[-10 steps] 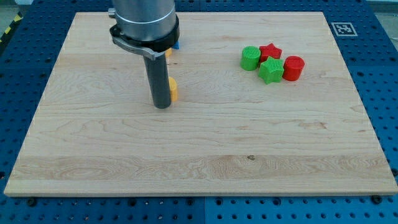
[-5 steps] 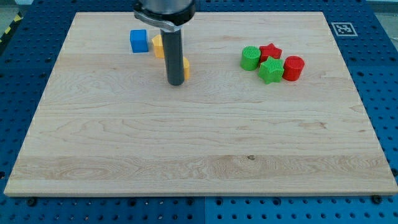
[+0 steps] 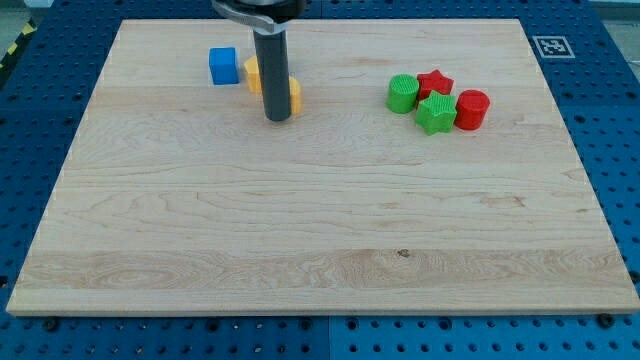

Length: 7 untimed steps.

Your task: Push the heart into the hexagon

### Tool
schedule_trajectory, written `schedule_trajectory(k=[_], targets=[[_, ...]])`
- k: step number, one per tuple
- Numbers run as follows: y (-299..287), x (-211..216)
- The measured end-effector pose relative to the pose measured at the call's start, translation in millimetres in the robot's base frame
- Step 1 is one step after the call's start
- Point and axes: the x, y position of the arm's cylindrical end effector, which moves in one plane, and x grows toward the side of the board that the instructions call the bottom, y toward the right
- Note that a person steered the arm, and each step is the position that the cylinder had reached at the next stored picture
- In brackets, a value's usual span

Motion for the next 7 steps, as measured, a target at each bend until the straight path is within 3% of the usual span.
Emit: schedule_trajectory(k=[1,2,3,4,6,7], targets=[[0,-20],[15,-6],[70,2],[75,-26],[1,-32],[77,-1]])
